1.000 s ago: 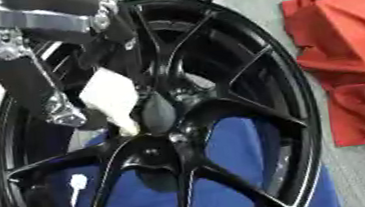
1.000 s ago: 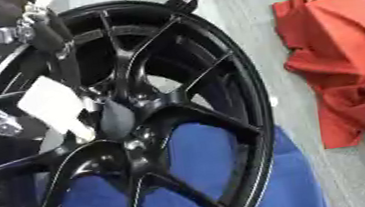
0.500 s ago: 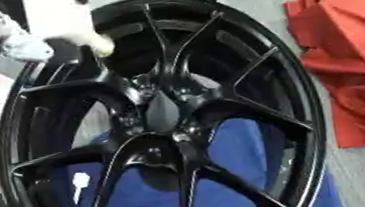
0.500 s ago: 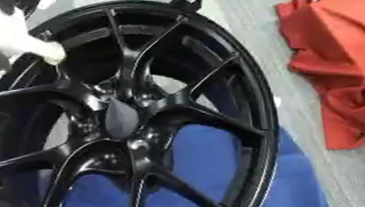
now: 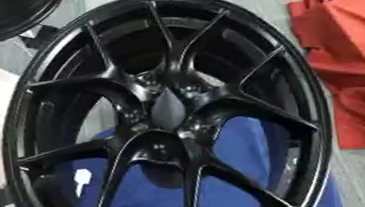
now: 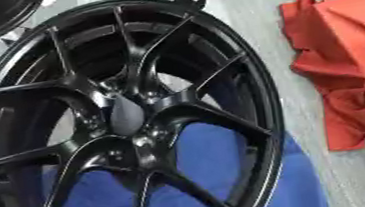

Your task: Pull the pin out of the wheel hub.

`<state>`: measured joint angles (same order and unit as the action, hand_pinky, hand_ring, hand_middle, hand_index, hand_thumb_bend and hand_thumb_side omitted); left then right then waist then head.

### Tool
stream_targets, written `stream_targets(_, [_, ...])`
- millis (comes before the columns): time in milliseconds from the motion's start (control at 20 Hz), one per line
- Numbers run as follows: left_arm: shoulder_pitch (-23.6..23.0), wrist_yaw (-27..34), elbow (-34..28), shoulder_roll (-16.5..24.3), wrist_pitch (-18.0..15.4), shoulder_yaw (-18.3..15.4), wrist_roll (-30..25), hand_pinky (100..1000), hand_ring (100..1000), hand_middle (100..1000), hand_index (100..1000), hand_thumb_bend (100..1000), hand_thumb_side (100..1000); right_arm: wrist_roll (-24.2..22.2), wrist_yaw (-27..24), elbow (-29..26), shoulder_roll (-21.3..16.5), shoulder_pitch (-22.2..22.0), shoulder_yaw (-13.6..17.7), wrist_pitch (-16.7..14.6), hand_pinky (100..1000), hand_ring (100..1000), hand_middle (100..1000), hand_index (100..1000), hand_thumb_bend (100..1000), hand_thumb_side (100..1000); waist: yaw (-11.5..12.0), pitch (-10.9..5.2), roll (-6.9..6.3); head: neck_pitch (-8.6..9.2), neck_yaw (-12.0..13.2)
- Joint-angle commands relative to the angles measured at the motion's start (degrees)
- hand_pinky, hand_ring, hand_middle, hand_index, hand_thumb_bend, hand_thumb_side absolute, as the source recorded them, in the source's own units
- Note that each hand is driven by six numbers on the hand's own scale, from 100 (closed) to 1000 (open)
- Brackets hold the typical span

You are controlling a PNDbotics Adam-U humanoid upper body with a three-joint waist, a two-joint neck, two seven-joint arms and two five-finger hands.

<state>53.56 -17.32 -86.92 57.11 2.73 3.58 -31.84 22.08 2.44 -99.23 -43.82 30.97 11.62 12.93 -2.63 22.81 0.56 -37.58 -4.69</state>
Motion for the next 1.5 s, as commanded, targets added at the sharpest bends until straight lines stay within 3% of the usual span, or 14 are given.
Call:
stream_targets(50, [-0.63, -0.68, 2.93, 3.05, 0.67, -2.05, 0.33, 911, 825, 827, 860, 200, 129, 0.23, -0.30, -1.32, -2.43, 0.47, 0.73, -0.09, 593, 423, 658, 693, 100, 322, 0.13, -1.76, 0.07, 0.13, -0.28])
stream_targets(150, [-1.34, -0.56, 3.58, 3.17, 0.72, -2.51, 0.29, 920, 851, 854, 885, 158, 409, 0.21, -0.29, -1.42, -2.43, 0.41, 0.71, -0.12, 594, 424, 658, 693, 100, 324, 0.22, -1.88, 0.16, 0.12, -0.39])
stream_targets(200, [-1.56, 0.10, 3.54, 3.08, 0.57, -2.66, 0.57, 916, 844, 846, 874, 101, 437, 0.21, -0.30, -1.44, -2.40, 0.42, 0.70, -0.12, 594, 424, 659, 693, 100, 324, 0.28, -1.94, 0.22, 0.04, -0.42])
stream_targets(400, [-1.89, 2.89, 2.86, 2.92, 0.76, -3.35, 3.61, 864, 760, 738, 764, 100, 333, 0.15, -0.25, -1.42, -2.42, 0.37, 0.62, -0.11, 594, 424, 659, 693, 100, 323, 0.45, -2.25, 0.34, -0.05, -0.52])
stream_targets(650, [-2.47, 8.77, -0.14, 2.53, 1.00, -3.79, 12.87, 833, 639, 610, 694, 100, 321, 0.22, -0.19, -1.52, -2.39, 0.35, 0.61, -0.17, 594, 425, 658, 693, 100, 322, 0.56, -2.59, 0.45, 0.25, -0.65])
stream_targets(900, [-5.32, 15.93, -7.62, 2.73, 1.41, -3.05, 21.29, 819, 596, 567, 672, 100, 351, 0.15, -0.17, -1.69, -2.45, 0.49, 0.51, -0.24, 595, 425, 658, 692, 100, 321, 0.57, -2.67, 0.61, 0.39, -0.69])
stream_targets(1150, [-10.50, 22.18, -18.26, 2.35, 4.86, -2.44, 30.57, 816, 579, 549, 664, 100, 445, -0.06, -0.19, -1.93, -2.46, 0.81, 0.26, -0.31, 595, 425, 657, 692, 100, 318, 0.56, -2.56, 0.86, 0.53, -0.79])
stream_targets(1250, [-13.07, 24.42, -22.36, 1.31, 7.15, -2.56, 34.79, 820, 576, 548, 663, 100, 514, -0.13, -0.11, -2.12, -2.49, 0.99, 0.19, -0.35, 596, 425, 657, 692, 100, 317, 0.54, -2.49, 0.98, 0.58, -0.77])
stream_targets(1400, [-16.53, 28.32, -26.78, -1.65, 10.41, -3.16, 41.62, 824, 569, 538, 655, 100, 544, -0.22, 0.02, -2.35, -2.50, 1.20, 0.14, -0.37, 597, 426, 657, 692, 100, 316, 0.48, -2.45, 1.18, 0.63, -0.78])
stream_targets(1500, [-18.13, 31.06, -27.47, -4.20, 10.37, -3.67, 45.62, 828, 569, 537, 654, 100, 559, -0.23, 0.06, -2.48, -2.44, 1.34, 0.12, -0.37, 597, 426, 657, 692, 100, 316, 0.48, -2.41, 1.29, 0.42, -0.75])
